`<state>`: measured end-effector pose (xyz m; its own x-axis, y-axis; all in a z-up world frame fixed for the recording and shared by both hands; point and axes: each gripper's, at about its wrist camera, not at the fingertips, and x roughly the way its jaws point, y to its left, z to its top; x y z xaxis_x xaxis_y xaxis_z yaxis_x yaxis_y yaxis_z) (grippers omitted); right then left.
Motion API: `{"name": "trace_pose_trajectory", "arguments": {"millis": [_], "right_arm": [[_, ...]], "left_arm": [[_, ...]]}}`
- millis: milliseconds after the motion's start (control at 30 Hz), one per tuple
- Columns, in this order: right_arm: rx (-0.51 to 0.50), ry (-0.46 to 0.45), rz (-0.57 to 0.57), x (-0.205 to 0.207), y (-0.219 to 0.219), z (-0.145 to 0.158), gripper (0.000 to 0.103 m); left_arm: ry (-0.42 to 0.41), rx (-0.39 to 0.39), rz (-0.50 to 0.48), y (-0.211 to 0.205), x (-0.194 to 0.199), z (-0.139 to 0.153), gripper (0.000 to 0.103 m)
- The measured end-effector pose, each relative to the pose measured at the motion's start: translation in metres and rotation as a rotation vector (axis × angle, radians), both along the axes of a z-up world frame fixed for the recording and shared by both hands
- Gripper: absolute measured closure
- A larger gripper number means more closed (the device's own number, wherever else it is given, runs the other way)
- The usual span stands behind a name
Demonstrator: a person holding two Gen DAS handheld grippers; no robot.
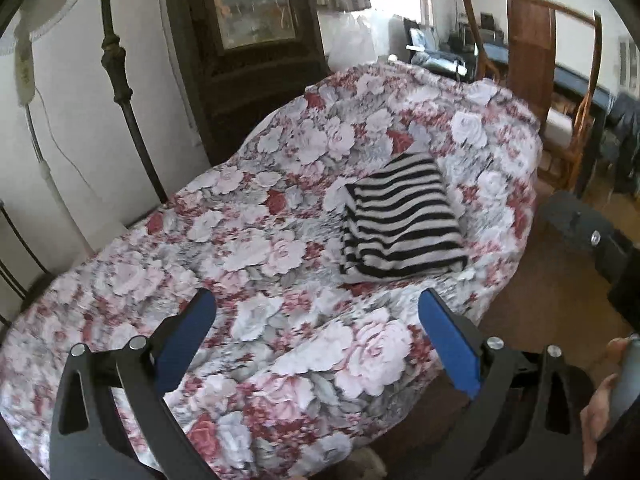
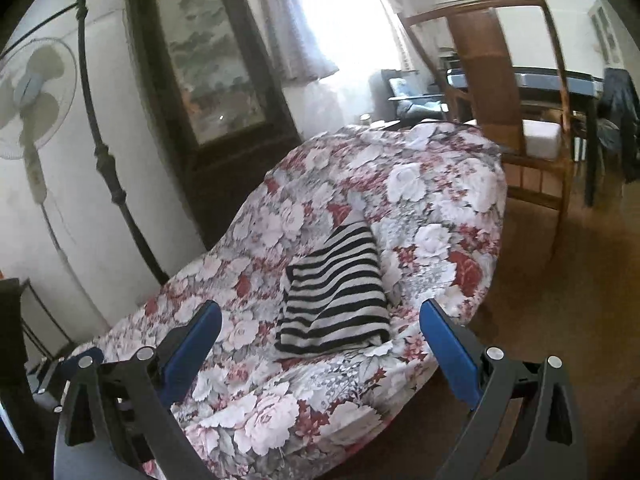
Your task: Fold small clothes
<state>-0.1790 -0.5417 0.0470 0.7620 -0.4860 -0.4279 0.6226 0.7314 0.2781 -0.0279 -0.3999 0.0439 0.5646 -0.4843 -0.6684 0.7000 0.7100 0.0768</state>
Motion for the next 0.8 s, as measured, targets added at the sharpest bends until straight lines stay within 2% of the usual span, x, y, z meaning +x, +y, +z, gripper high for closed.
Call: {"name": "trace_pose_trajectory", "arguments": {"millis": [133,200,400,800], "right_arm": [[-0.045,0.045,-0.018,0.0,0.006,-0.001,0.003],[-0.08,0.065,-0.001,0.005,0.013,-0.001,0.003],[-0.188,0.122,0.032,0.018,0.038,0.003,0.003],[-0.111,0.133,0.053,0.025,0.032,-0.002,0.003]], "left_arm": [[0.116,-0.112,-0.018,0.014,0.017,0.002,0.004],[0.135,-0.133,-0.001,0.015,0.022,0.0,0.004],[0.17,-0.102,0.04,0.011,0.031,-0.01,0.005],[0.179,-0.092,0.064,0.013,0.037,-0.012,0.004]]}}
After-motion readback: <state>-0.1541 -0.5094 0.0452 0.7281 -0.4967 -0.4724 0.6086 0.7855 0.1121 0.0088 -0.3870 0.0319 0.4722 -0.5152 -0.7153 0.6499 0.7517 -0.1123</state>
